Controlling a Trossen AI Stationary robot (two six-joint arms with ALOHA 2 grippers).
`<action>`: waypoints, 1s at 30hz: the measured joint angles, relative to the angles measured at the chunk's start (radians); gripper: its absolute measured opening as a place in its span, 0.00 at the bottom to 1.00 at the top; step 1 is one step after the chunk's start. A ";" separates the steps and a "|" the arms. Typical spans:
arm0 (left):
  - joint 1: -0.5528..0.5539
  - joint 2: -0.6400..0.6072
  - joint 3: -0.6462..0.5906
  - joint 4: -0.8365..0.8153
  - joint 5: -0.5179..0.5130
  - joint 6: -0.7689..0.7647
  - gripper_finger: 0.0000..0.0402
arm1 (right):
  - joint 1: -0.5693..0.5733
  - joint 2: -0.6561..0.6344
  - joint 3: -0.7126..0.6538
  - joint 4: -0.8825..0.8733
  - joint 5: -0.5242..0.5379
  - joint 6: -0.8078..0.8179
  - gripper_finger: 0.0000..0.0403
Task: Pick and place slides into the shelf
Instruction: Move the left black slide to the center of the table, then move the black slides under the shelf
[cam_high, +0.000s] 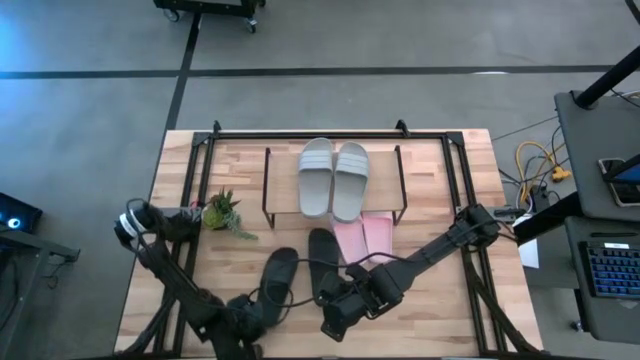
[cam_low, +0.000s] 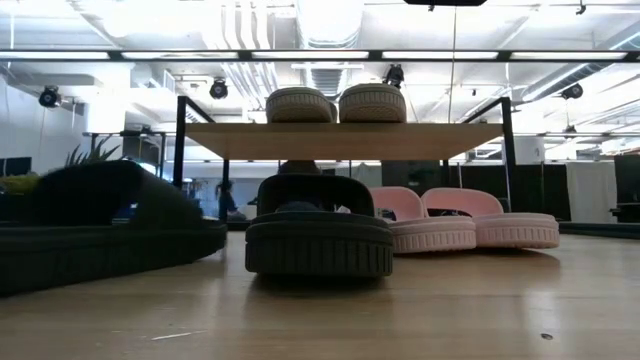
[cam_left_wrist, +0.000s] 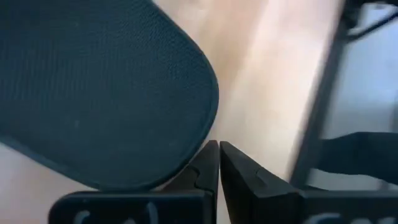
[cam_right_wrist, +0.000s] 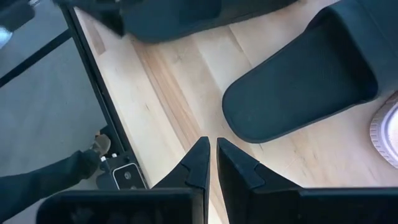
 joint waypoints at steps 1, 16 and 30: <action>0.005 -0.006 -0.002 -0.031 -0.003 0.000 0.00 | 0.000 0.000 0.000 0.000 0.000 -0.001 0.06; 0.166 -0.014 -0.023 -0.059 0.000 0.233 0.00 | -0.015 0.000 0.000 -0.018 0.006 -0.045 0.06; 0.261 -0.023 -0.022 -0.041 0.006 0.431 0.00 | -0.009 0.000 0.000 -0.047 0.028 0.024 0.06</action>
